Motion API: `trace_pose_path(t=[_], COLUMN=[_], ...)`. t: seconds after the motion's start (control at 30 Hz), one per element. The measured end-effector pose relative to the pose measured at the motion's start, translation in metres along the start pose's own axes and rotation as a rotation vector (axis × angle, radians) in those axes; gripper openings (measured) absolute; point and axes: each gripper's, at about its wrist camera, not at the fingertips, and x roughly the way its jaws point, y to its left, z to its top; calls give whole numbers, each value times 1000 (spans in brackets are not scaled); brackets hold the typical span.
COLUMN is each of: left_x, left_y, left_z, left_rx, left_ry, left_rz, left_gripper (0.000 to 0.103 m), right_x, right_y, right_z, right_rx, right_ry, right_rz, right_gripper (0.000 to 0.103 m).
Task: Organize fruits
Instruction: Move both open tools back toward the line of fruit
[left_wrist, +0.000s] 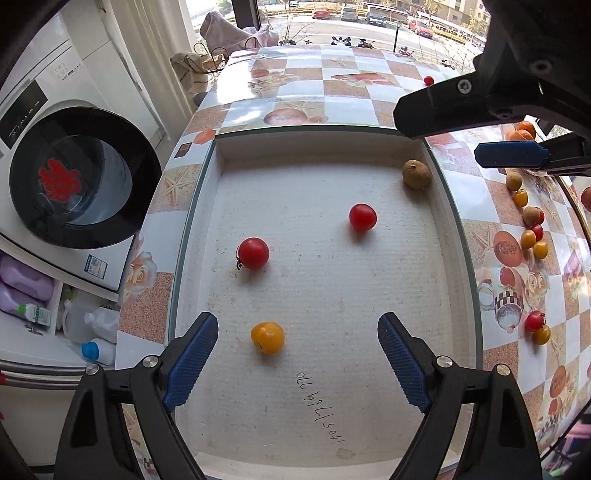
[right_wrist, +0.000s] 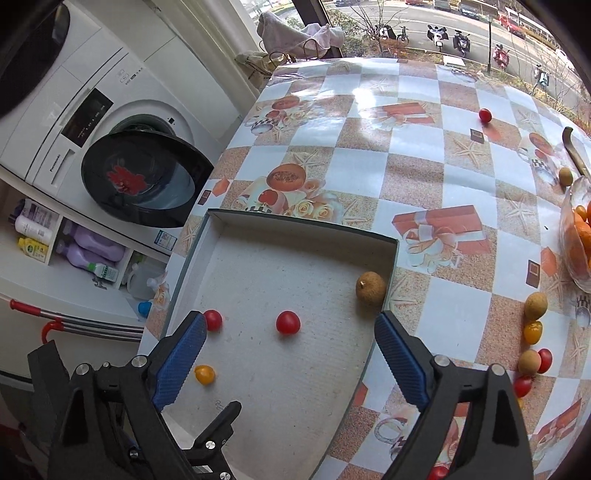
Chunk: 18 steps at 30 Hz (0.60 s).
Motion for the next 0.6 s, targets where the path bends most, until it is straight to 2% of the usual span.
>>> trace_pose_path(t=[0.27, 0.43, 0.6], left_x=[-11, -19, -22], left_y=[-46, -79, -113], left_z=[10, 19, 22], left_rx=[76, 125, 177], left_ry=[-8, -27, -26], left_rz=[-51, -95, -154], left_gripper=[89, 89, 89], right_x=[-37, -57, -64], right_y=[-61, -112, -157], right_z=[-32, -62, -93], right_rx=[101, 180, 251], right_ry=[-17, -13, 28], right_rz=[-73, -165, -249], right_gripper=[94, 94, 95])
